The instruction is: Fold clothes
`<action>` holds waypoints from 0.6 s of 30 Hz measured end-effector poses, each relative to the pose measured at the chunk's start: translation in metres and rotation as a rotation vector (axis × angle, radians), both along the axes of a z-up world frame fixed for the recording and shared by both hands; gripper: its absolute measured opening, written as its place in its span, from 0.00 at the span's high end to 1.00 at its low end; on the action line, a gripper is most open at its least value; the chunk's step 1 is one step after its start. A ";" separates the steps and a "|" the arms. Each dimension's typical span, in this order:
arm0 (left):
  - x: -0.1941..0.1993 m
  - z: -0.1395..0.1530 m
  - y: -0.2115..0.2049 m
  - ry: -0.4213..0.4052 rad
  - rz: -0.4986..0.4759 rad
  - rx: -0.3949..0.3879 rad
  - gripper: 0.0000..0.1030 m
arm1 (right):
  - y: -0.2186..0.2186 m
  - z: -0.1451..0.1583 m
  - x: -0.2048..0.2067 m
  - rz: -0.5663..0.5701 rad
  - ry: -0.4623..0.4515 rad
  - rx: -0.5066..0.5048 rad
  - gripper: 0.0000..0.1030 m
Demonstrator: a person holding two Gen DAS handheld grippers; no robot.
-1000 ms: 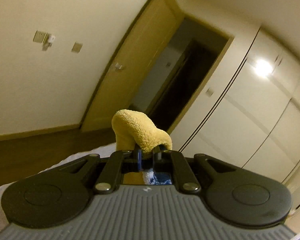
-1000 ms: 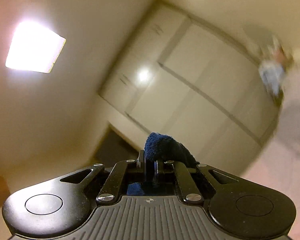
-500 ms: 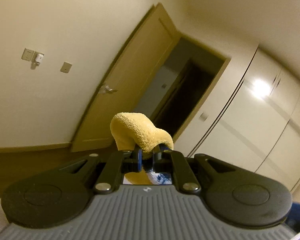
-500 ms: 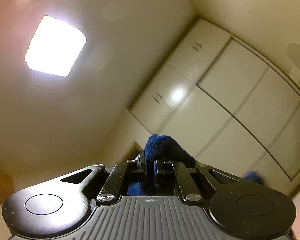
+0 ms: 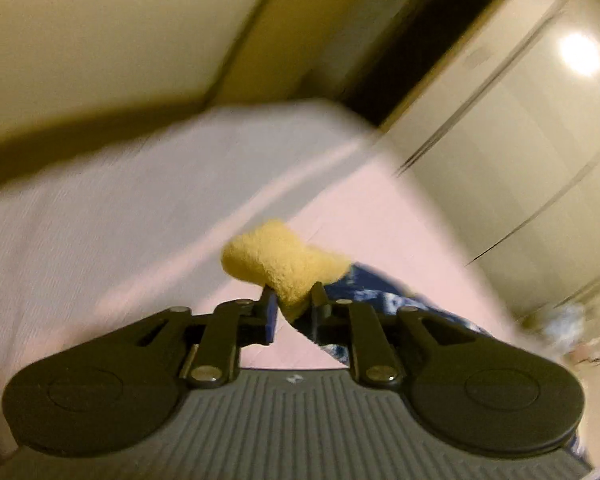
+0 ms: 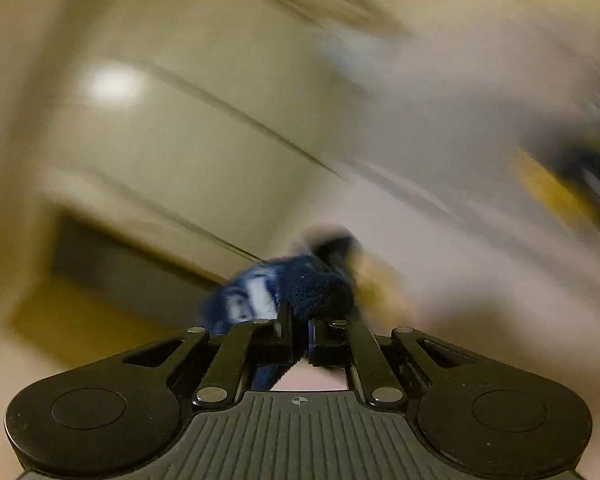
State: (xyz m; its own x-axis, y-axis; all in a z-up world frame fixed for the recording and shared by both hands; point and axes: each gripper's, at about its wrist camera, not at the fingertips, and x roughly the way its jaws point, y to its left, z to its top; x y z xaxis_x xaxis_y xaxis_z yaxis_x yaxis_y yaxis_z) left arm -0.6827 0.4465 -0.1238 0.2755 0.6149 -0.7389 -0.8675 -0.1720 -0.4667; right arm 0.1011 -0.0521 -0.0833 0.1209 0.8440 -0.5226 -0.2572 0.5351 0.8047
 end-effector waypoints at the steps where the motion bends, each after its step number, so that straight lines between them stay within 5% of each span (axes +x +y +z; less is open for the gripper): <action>1: -0.004 -0.032 -0.012 0.042 0.031 -0.082 0.85 | -0.020 -0.045 -0.001 -0.058 0.110 -0.112 0.87; 3: -0.012 -0.072 -0.028 0.156 0.094 -0.197 0.87 | -0.056 -0.112 -0.007 -0.178 0.259 -0.322 0.82; 6: -0.020 -0.100 -0.047 0.294 0.154 -0.298 0.87 | -0.091 -0.146 -0.016 -0.222 0.213 -0.523 0.72; 9: -0.011 -0.095 -0.059 0.333 0.167 -0.282 0.87 | -0.100 -0.145 -0.007 -0.168 0.123 -0.499 0.50; 13: 0.031 -0.091 -0.086 0.368 0.080 -0.234 0.85 | -0.100 -0.113 0.009 -0.145 0.012 -0.452 0.49; 18: 0.070 -0.105 -0.123 0.370 -0.004 -0.234 0.85 | -0.101 -0.112 -0.001 -0.098 -0.021 -0.432 0.48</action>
State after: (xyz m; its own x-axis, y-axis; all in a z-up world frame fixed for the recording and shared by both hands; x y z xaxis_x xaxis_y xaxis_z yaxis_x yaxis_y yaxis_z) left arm -0.6132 0.3239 -0.2288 -0.0319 0.4189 -0.9075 -0.9699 -0.2324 -0.0732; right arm 0.1004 -0.1535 -0.1951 0.2039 0.5330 -0.8212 -0.2029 0.8436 0.4972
